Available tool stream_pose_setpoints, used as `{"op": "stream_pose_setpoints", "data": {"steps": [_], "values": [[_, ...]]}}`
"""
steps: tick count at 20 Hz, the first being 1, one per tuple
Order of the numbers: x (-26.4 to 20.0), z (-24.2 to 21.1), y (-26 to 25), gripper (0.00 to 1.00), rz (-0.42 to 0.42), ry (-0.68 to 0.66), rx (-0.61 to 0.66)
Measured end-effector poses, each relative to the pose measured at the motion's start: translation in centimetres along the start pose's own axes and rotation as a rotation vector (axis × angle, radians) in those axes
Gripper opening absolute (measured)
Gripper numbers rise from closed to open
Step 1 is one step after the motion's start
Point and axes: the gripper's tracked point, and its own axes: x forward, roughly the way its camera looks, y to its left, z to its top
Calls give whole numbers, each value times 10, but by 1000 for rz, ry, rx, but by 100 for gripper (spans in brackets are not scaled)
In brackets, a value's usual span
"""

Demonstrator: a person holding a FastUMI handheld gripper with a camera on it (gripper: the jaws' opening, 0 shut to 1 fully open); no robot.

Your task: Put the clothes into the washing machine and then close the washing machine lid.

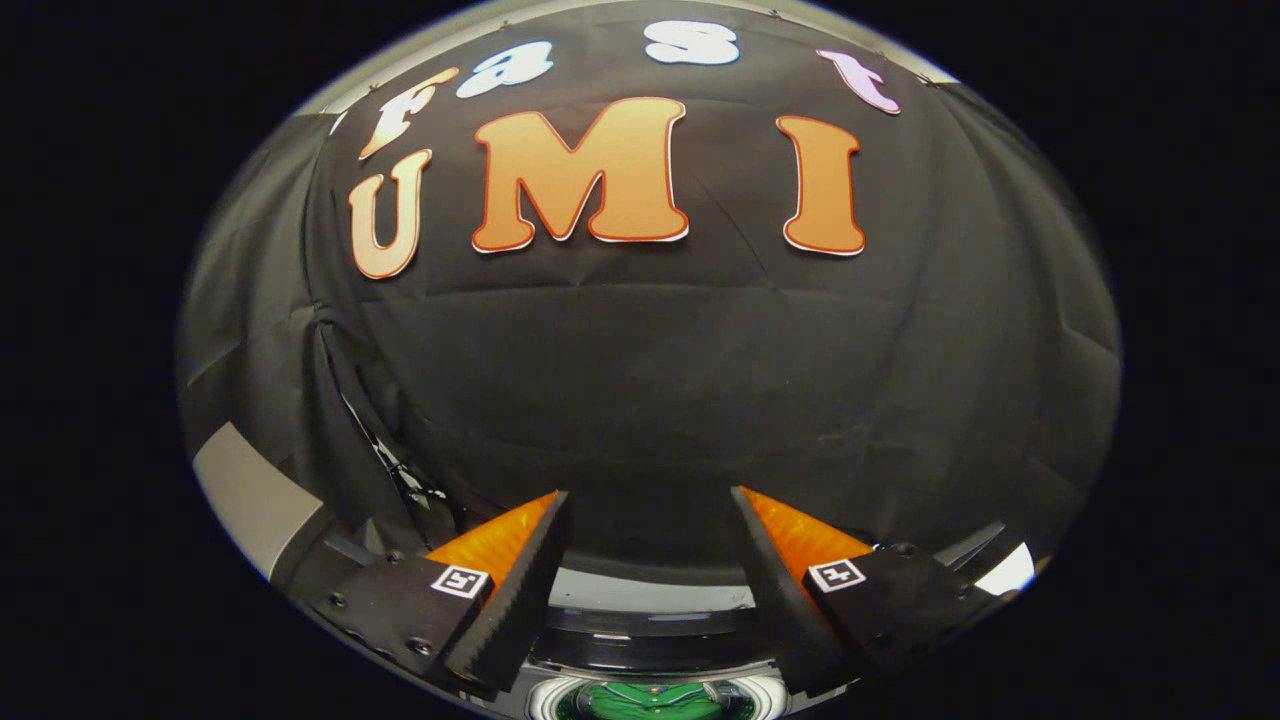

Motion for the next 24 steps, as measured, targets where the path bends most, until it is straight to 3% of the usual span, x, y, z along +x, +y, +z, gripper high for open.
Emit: {"op": "stream_pose_setpoints", "data": {"steps": [7,24], "values": [[-40,-9,0,99,-5,-88,14],[-125,-77,5,99,4,10,25]]}}
